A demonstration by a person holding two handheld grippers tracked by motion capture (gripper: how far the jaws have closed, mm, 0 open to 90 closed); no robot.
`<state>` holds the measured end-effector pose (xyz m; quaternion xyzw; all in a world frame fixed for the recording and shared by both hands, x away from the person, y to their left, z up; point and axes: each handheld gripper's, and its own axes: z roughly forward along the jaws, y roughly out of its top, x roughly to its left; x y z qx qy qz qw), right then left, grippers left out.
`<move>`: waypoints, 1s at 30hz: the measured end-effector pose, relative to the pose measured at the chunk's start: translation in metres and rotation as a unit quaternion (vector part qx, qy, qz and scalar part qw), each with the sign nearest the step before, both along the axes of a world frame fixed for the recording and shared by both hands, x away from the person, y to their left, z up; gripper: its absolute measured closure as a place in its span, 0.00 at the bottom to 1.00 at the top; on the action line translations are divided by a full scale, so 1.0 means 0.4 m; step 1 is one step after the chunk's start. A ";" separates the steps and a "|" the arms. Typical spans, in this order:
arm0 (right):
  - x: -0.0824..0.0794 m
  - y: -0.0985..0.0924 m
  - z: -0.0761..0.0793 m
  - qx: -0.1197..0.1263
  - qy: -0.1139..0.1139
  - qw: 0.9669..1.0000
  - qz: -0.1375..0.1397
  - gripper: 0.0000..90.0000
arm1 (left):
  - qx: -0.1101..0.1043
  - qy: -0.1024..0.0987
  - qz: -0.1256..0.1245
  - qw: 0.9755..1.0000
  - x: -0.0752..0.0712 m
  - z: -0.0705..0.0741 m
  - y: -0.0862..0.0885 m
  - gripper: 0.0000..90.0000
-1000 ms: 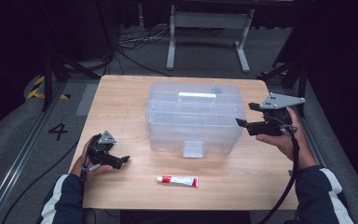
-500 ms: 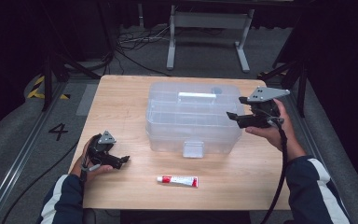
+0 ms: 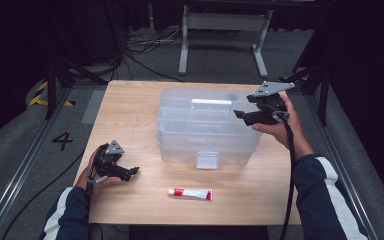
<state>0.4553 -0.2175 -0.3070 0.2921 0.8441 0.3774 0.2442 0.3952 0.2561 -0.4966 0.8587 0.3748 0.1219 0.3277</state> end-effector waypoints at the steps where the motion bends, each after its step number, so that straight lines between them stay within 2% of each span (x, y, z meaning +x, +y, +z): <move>1: 0.005 0.005 -0.001 -0.001 0.001 1.000 0.003 0.35 | 0.000 0.000 0.000 1.000 0.000 0.000 0.000 0.01; 8: 0.027 0.039 -0.011 -0.012 0.010 1.000 0.020 0.37 | 0.002 0.001 0.007 1.000 -0.001 0.001 -0.006 0.01; 12: 0.038 0.059 -0.015 -0.017 0.013 1.000 0.021 0.44 | 0.003 0.002 0.011 1.000 -0.001 0.002 -0.007 0.01; 13: 0.040 0.063 -0.015 -0.021 0.014 1.000 0.017 0.48 | 0.003 0.005 0.012 1.000 -0.002 0.003 -0.009 0.01; 15: 0.043 0.065 -0.015 -0.026 0.016 0.999 0.009 0.49 | 0.010 0.004 0.009 1.000 0.000 0.005 -0.009 0.02; 16: 0.047 0.066 -0.014 -0.023 0.019 1.000 0.010 0.50 | 0.011 0.004 0.010 1.000 0.000 0.006 -0.009 0.02; 18: 0.050 0.069 -0.013 -0.016 0.025 0.999 0.020 0.60 | 0.009 0.007 0.009 1.000 0.001 0.006 -0.010 0.02; 21: 0.050 0.075 -0.012 -0.018 0.027 0.999 0.027 0.65 | 0.006 0.009 0.012 1.000 0.001 0.005 -0.011 0.02; 24: 0.047 0.081 -0.009 -0.013 0.019 0.999 0.040 0.77 | 0.004 0.007 0.015 1.000 0.003 0.004 -0.010 0.02; 25: 0.044 0.087 -0.007 -0.022 0.011 0.999 0.042 0.79 | 0.004 0.007 0.014 1.000 0.003 0.004 -0.010 0.02; 27: 0.040 0.097 -0.005 -0.036 0.000 0.999 0.040 0.80 | 0.001 0.006 0.015 1.000 0.002 0.003 -0.010 0.02; 30: 0.042 0.098 -0.003 -0.038 0.002 0.998 0.040 0.80 | 0.004 0.002 0.014 1.000 0.001 0.004 -0.008 0.03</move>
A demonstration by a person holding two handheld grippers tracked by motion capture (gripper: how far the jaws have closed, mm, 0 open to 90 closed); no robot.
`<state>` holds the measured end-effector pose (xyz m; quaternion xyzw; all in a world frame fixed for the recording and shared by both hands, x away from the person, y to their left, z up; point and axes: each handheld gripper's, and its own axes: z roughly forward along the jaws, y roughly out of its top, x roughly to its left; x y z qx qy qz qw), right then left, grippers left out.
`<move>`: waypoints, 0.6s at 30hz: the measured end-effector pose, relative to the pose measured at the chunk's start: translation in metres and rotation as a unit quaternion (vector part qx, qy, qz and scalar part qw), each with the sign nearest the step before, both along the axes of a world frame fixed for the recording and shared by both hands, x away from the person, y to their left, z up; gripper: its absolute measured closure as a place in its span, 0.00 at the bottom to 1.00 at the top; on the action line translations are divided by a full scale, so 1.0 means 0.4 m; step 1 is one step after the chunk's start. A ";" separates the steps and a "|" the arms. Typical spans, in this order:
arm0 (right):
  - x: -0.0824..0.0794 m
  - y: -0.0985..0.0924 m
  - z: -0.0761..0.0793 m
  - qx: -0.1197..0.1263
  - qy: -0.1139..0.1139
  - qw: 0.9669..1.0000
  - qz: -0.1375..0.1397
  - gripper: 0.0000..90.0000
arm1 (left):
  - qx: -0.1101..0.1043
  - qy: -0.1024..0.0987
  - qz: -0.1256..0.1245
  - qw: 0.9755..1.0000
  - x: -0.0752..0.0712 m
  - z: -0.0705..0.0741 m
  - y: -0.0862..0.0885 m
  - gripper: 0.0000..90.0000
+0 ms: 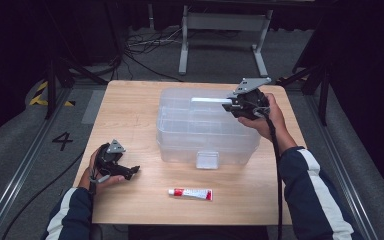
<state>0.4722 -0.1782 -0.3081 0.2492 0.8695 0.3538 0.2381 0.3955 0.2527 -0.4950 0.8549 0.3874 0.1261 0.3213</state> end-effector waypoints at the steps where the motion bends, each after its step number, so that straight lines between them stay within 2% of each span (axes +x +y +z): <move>1: 0.003 -0.001 0.001 0.002 0.002 1.000 0.001 0.80 | -0.002 0.002 0.002 1.000 -0.001 0.000 0.000 0.03; 13: 0.025 0.005 0.026 -0.004 0.022 1.000 -0.007 0.80 | -0.001 -0.005 0.009 1.000 -0.003 0.003 0.003 0.07; 16: 0.030 0.007 0.032 -0.008 0.030 0.999 -0.009 0.80 | -0.007 -0.008 0.002 1.000 -0.004 0.005 -0.001 0.16; 18: 0.033 0.008 0.034 -0.009 0.031 0.999 -0.009 0.79 | -0.013 -0.006 0.002 1.000 -0.003 0.004 -0.005 0.18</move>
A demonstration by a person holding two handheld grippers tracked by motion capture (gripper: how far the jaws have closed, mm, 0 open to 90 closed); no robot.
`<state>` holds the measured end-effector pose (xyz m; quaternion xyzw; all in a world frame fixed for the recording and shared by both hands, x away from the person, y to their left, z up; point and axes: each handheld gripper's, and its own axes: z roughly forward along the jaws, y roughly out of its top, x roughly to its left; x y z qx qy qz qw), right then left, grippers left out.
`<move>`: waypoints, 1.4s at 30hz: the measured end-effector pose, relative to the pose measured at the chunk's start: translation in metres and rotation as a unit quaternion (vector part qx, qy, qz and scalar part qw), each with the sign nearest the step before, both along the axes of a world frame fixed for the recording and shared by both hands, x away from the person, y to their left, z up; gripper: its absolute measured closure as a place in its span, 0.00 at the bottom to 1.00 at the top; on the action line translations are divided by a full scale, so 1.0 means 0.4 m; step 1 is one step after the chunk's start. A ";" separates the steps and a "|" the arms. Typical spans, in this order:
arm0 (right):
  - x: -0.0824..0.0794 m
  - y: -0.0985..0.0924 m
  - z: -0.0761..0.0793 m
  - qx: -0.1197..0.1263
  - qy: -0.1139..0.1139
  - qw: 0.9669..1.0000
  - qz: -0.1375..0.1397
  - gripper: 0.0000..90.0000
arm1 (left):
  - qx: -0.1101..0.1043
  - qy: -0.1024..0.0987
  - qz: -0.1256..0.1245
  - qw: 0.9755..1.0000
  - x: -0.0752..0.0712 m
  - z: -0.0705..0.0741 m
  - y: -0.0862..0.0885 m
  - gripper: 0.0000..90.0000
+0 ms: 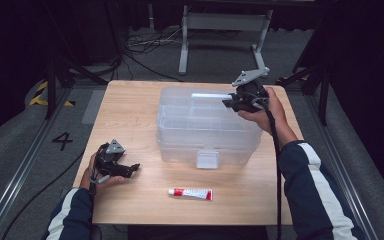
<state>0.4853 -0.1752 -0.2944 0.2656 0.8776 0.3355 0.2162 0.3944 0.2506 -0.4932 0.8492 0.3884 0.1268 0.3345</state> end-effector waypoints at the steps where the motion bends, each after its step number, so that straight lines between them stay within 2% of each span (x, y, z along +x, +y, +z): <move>1: 0.001 0.000 0.001 0.000 0.000 1.000 -0.001 0.79 | 0.003 -0.005 -0.001 1.000 0.002 0.001 -0.001 0.19; 4: 0.004 0.000 0.003 0.001 0.004 1.000 0.000 0.79 | -0.002 -0.007 -0.004 1.000 0.003 0.002 -0.006 0.25; 7: 0.007 0.002 0.009 -0.002 -0.008 1.000 0.001 0.79 | -0.004 -0.009 -0.006 1.000 0.008 0.003 -0.009 0.32; 10: 0.010 0.000 0.010 0.002 -0.007 1.000 0.000 0.79 | -0.007 -0.004 -0.005 1.000 0.017 0.008 -0.015 0.36; 11: 0.013 -0.001 0.012 0.002 -0.004 1.000 0.000 0.79 | -0.010 0.000 -0.009 1.000 0.018 0.011 -0.017 0.42; 13: 0.017 0.000 0.015 0.002 -0.001 1.000 0.000 0.79 | -0.014 -0.003 -0.012 1.000 0.019 0.017 -0.022 0.48; 14: 0.019 0.001 0.018 -0.001 0.003 1.000 0.000 0.79 | -0.015 -0.007 -0.018 1.000 0.022 0.023 -0.022 0.60; 15: 0.019 0.001 0.018 -0.001 0.003 1.000 0.000 0.79 | -0.020 -0.007 -0.020 1.000 0.021 0.028 -0.025 0.60; 18: 0.025 0.004 0.024 -0.006 0.004 1.000 -0.002 0.78 | -0.023 -0.029 -0.036 0.999 0.020 0.051 -0.032 0.77; 19: 0.027 0.006 0.027 -0.008 0.001 1.000 -0.007 0.78 | -0.035 -0.044 -0.039 0.998 0.019 0.071 -0.036 0.85; 20: 0.027 0.006 0.027 -0.008 0.001 1.000 -0.007 0.78 | -0.035 -0.044 -0.039 0.998 0.019 0.071 -0.036 0.87; 22: 0.028 0.008 0.029 -0.008 -0.001 1.000 -0.011 0.78 | -0.047 -0.058 -0.045 0.996 0.018 0.092 -0.041 0.89; 27: 0.032 0.012 0.035 -0.016 0.000 1.000 -0.011 0.78 | -0.062 -0.087 -0.056 0.993 0.013 0.132 -0.063 0.93; 33: 0.039 0.011 0.039 -0.014 0.003 1.000 -0.011 0.78 | -0.080 -0.111 -0.066 0.988 0.011 0.172 -0.086 0.95; 37: 0.044 0.013 0.044 -0.018 0.006 1.000 -0.011 0.77 | -0.093 -0.121 -0.075 0.985 0.005 0.194 -0.098 0.98; 42: 0.048 0.013 0.046 -0.016 0.009 1.000 -0.014 0.77 | -0.102 -0.130 -0.080 0.983 0.003 0.208 -0.113 0.99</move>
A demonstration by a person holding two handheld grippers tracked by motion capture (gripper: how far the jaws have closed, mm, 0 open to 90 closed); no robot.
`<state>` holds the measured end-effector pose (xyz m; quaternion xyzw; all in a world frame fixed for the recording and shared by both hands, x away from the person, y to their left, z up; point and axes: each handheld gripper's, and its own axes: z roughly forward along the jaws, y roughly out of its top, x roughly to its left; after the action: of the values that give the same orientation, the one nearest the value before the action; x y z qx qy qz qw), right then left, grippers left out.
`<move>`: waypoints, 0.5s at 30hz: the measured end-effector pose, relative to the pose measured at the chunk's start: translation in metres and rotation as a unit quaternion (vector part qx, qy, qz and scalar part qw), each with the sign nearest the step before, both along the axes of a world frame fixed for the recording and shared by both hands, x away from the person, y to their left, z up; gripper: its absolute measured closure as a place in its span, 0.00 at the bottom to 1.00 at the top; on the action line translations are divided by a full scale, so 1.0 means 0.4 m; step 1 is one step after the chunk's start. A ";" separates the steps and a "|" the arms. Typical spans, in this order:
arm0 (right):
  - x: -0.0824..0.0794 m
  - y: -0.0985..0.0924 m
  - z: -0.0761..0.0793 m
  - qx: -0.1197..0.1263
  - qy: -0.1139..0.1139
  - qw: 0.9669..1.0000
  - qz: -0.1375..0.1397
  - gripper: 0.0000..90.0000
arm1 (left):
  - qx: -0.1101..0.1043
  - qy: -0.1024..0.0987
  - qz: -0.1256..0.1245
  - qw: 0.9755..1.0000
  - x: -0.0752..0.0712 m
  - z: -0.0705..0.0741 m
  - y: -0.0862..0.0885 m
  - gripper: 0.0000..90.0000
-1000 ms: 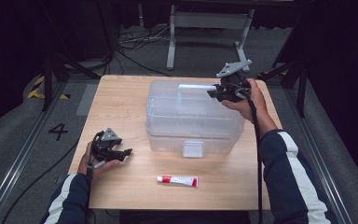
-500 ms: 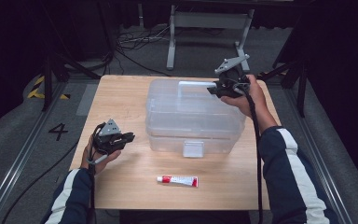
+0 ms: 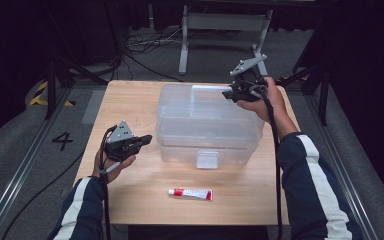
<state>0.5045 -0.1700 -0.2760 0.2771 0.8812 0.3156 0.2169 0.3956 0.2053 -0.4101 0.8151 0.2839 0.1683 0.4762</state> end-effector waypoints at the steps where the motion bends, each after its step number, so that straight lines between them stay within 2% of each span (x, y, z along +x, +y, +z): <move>1: 0.001 0.000 0.001 0.000 0.000 1.000 0.000 0.77 | -0.002 -0.001 0.000 1.000 0.000 0.000 -0.004 0.99; 10: 0.004 0.001 0.004 -0.006 0.002 1.000 0.003 0.77 | -0.005 -0.004 -0.002 1.000 0.017 0.001 -0.047 1.00; 15: 0.001 0.001 0.002 -0.005 -0.001 1.000 0.002 0.77 | -0.002 -0.004 -0.002 1.000 0.020 -0.001 -0.050 1.00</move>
<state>0.5048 -0.1695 -0.2754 0.2737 0.8831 0.3120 0.2187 0.4037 0.1852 -0.4107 0.8139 0.2810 0.1699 0.4793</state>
